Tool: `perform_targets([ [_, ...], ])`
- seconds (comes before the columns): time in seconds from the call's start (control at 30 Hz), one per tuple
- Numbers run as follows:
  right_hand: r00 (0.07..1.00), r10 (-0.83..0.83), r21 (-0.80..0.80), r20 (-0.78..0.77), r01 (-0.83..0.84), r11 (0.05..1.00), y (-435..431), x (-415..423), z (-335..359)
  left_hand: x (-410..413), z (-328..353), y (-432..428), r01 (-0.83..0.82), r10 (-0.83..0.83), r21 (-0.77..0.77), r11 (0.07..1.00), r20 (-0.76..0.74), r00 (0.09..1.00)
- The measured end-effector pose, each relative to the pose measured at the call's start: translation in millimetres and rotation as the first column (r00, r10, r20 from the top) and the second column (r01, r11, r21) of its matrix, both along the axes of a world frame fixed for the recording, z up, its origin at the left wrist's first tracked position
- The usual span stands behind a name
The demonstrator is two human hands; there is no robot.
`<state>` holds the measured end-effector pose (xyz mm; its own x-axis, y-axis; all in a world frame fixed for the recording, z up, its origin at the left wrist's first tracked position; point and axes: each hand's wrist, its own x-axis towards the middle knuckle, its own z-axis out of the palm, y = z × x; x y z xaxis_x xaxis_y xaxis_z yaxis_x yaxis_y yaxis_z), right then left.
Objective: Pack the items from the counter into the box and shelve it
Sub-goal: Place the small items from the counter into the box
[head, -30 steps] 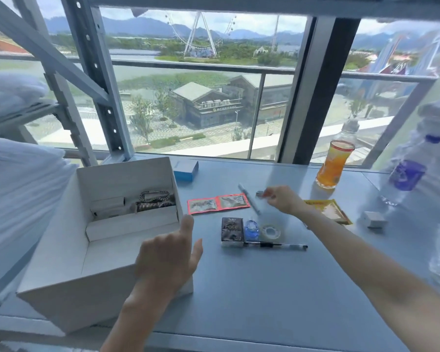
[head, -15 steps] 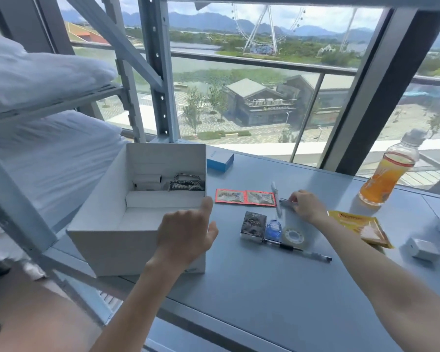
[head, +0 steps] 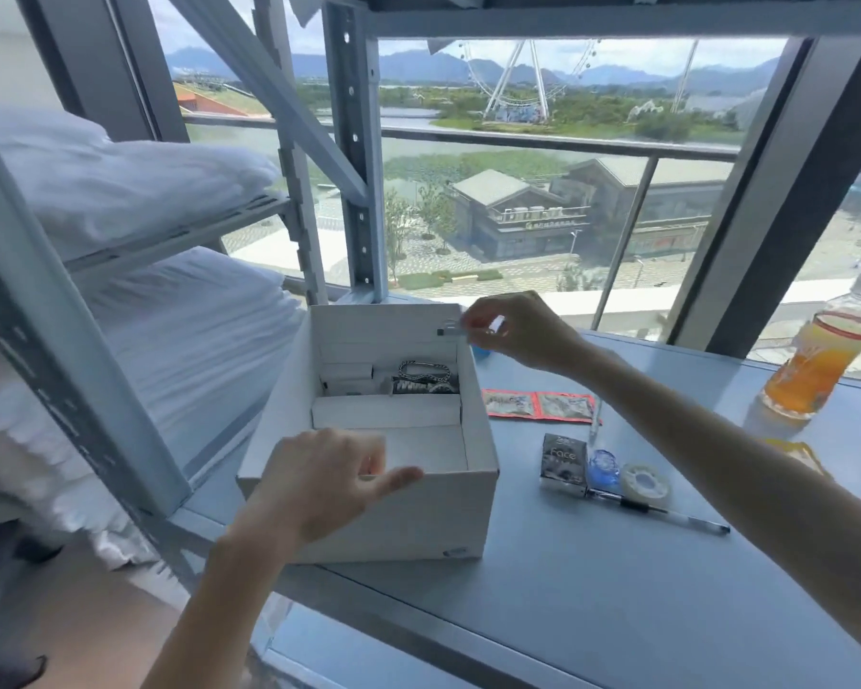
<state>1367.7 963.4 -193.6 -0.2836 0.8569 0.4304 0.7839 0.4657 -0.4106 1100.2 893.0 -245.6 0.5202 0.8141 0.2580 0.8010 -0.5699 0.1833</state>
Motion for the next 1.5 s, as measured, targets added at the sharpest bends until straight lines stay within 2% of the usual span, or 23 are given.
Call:
perform_targets([
  [0.07, 0.988, 0.037, -0.011, 0.151, -0.036, 0.999, 18.6, -45.3, -0.7, -15.5, -3.2, 1.4, 0.000, 0.000, -0.011, 1.000, -0.056, 0.998],
  [0.2, 0.904, 0.043, -0.184, 0.425, 0.040, 0.982, 60.9, -116.9, -19.0, -18.0, -10.4, 1.3, 0.042, -0.039, 0.021, 0.999, -0.104, 0.994],
  [0.3, 0.859, 0.014, -0.266, 0.512, 0.143, 0.953, 88.3, -140.2, -33.6, -17.1, -15.0, 5.9, 0.071, -0.067, 0.031, 0.997, -0.103, 0.992],
  [0.47, 0.871, 0.012, -0.407, 0.492, 0.218, 0.887, 114.0, -143.9, -53.7, -17.0, -21.3, 8.8, 0.155, -0.154, 0.007, 0.988, -0.093, 0.984],
  [0.57, 0.876, 0.028, -0.431, 0.481, 0.209, 0.878, 110.0, -132.4, -51.5, -16.9, -17.8, 9.5, 0.181, -0.180, -0.002, 0.983, -0.105, 0.978],
  [0.83, 0.961, -0.080, -0.293, 0.265, 0.159, 0.943, 39.0, -47.7, -9.6, -12.9, -9.9, 5.4, 0.187, -0.187, -0.011, 0.982, -0.087, 0.978],
  [0.9, 0.976, -0.102, -0.266, 0.192, 0.152, 0.952, 11.1, -10.9, 5.1, -3.6, -4.1, 2.3, 0.190, -0.190, 0.028, 0.981, -0.019, 0.982],
  [0.97, 0.972, -0.197, -0.238, 0.129, 0.224, 0.945, -18.4, 30.1, 15.0, 16.7, 0.6, -2.3, 0.204, -0.213, 0.101, 0.974, 0.088, 0.973],
  [1.07, 0.928, -0.360, -0.229, 0.095, 0.372, 0.899, -68.0, 88.9, 10.3, 60.5, 2.4, -15.7, 0.300, -0.353, 0.216, 0.929, 0.271, 0.896],
  [1.13, 0.887, -0.435, -0.296, 0.152, 0.461, 0.837, -107.1, 122.9, -8.8, 96.4, -4.2, -31.7, 0.378, -0.458, 0.287, 0.880, 0.303, 0.836],
  [1.23, 0.807, -0.537, -0.393, 0.245, 0.589, 0.706, -166.4, 164.1, -51.6, 149.6, -28.5, -62.4, 0.526, -0.592, 0.282, 0.802, 0.263, 0.762],
  [1.3, 0.780, -0.583, -0.450, 0.228, 0.615, 0.647, -198.6, 179.5, -78.3, 181.3, -51.7, -76.5, 0.582, -0.607, 0.173, 0.795, 0.208, 0.767],
  [1.4, 0.778, -0.595, -0.494, 0.202, 0.606, 0.624, -228.5, 188.0, -106.9, 219.5, -89.0, -75.6, 0.537, -0.536, -0.074, 0.840, 0.037, 0.843],
  [1.47, 0.792, -0.572, -0.494, 0.213, 0.593, 0.636, -235.7, 191.3, -119.4, 236.1, -109.7, -69.2, 0.472, -0.485, -0.129, 0.872, -0.095, 0.869],
  [1.5, 0.801, -0.559, -0.493, 0.215, 0.583, 0.646, -236.3, 192.9, -123.4, 241.6, -117.6, -67.6, 0.453, -0.467, -0.130, 0.882, -0.113, 0.877],
])
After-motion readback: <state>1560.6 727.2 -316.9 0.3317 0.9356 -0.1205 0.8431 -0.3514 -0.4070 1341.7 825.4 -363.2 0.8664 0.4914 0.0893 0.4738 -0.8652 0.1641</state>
